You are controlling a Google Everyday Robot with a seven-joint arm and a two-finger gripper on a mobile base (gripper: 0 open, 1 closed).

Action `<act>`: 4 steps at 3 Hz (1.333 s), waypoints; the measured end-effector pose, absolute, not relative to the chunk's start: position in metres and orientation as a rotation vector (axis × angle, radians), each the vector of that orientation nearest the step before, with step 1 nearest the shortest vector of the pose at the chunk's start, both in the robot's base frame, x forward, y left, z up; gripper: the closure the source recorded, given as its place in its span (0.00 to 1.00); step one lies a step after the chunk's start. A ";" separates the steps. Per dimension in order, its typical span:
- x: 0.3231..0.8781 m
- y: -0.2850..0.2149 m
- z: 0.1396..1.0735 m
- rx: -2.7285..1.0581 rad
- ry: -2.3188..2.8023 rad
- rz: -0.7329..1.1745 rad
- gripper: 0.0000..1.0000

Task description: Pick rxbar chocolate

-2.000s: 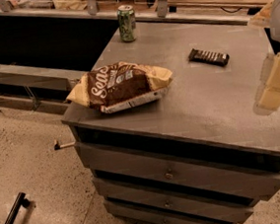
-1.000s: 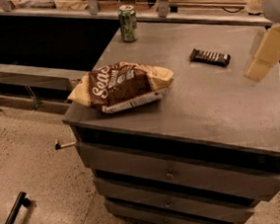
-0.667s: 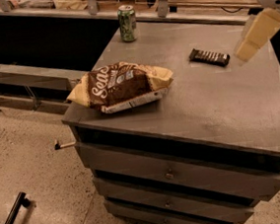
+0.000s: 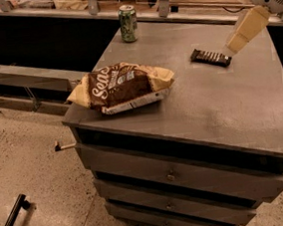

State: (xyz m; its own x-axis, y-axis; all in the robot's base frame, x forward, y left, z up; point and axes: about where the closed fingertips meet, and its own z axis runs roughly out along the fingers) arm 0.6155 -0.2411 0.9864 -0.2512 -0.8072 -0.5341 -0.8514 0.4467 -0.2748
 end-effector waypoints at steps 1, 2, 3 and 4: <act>0.628 -0.237 0.980 -1.355 2.070 0.143 0.00; 0.653 -0.232 0.968 -1.307 2.036 0.228 0.00; 0.686 -0.230 0.946 -1.242 2.003 0.306 0.00; 0.712 -0.237 0.924 -1.181 1.987 0.348 0.00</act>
Offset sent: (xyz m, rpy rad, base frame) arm 0.0856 0.0098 -0.0306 0.2881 -0.0140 0.0078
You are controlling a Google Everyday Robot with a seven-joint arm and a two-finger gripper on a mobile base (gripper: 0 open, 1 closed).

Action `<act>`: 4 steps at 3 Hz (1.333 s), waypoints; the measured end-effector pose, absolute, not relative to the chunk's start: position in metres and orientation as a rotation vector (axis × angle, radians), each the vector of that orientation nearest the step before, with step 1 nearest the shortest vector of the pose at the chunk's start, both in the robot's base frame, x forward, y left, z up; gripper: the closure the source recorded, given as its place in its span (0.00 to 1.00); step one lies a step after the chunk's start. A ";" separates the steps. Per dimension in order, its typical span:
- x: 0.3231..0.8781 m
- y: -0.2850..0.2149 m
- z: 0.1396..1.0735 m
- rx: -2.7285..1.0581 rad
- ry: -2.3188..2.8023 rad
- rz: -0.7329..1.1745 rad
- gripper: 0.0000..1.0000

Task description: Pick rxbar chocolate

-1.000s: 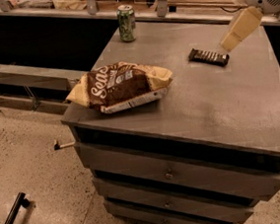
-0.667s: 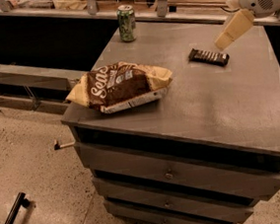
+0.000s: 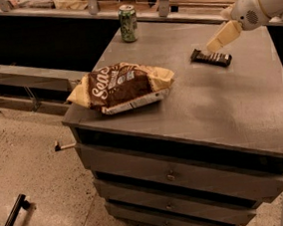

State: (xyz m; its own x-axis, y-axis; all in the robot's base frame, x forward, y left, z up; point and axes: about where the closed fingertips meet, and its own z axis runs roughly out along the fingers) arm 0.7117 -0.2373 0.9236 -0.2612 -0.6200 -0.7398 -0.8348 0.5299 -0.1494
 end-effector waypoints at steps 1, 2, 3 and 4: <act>0.712 -0.237 0.924 -1.181 1.987 0.349 0.00; 0.695 -0.269 0.922 -1.209 1.982 0.430 0.00; 0.701 -0.266 0.917 -1.215 1.983 0.417 0.00; 0.715 -0.272 0.894 -1.223 2.018 0.297 0.00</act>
Offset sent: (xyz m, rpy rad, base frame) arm -0.0084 -0.0374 0.0139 0.0200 0.0425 0.0385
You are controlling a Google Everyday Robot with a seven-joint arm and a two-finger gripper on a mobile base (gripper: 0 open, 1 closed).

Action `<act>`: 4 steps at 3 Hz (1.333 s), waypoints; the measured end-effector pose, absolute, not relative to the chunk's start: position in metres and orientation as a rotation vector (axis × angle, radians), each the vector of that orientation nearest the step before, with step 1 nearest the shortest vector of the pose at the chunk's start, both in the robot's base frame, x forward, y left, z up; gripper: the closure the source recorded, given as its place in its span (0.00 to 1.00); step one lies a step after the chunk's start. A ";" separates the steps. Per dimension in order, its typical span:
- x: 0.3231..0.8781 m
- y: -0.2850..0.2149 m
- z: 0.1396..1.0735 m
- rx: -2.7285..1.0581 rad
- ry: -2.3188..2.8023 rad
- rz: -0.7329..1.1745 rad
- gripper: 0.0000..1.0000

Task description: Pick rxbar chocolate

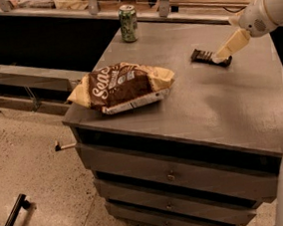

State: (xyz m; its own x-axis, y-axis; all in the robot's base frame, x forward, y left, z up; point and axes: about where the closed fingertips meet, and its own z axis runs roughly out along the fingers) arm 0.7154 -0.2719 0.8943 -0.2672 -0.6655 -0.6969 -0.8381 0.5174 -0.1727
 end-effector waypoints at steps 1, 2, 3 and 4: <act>0.721 -0.277 0.874 -1.195 2.057 0.276 0.00; 0.721 -0.280 0.853 -1.144 2.084 0.341 0.00; 0.722 -0.280 0.836 -1.113 2.106 0.387 0.00; 0.723 -0.280 0.824 -1.081 2.117 0.420 0.16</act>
Offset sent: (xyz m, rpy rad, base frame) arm 0.0037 -0.0155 -0.0600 0.1130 0.1027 -0.0900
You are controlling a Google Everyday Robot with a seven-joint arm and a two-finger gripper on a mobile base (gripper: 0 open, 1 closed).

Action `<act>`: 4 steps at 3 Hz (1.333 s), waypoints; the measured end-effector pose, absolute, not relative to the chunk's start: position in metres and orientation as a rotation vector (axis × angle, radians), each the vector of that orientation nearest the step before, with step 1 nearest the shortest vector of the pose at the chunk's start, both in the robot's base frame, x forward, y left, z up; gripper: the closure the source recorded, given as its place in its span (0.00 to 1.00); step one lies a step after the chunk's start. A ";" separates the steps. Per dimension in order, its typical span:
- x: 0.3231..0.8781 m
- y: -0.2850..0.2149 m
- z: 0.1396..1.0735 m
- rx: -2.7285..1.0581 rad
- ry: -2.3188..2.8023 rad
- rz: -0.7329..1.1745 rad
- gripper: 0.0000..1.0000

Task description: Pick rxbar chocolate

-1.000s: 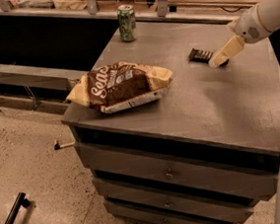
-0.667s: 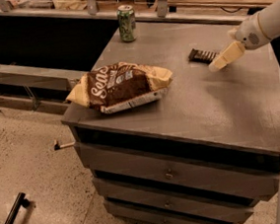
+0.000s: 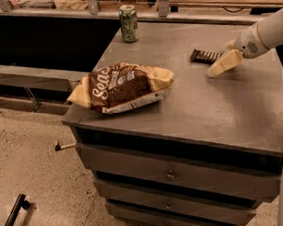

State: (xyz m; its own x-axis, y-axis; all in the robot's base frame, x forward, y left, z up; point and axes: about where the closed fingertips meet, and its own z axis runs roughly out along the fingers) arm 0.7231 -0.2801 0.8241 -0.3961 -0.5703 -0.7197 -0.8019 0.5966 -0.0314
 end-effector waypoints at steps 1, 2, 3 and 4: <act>0.725 -0.276 0.819 -1.084 2.119 0.430 0.45; 0.725 -0.276 0.822 -1.084 2.119 0.430 0.69; 0.725 -0.276 0.827 -1.084 2.119 0.430 0.92; 0.725 -0.276 0.830 -1.084 2.117 0.433 1.00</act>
Offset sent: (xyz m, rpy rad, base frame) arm 0.0010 0.0023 -0.0033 0.0029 0.0045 0.0025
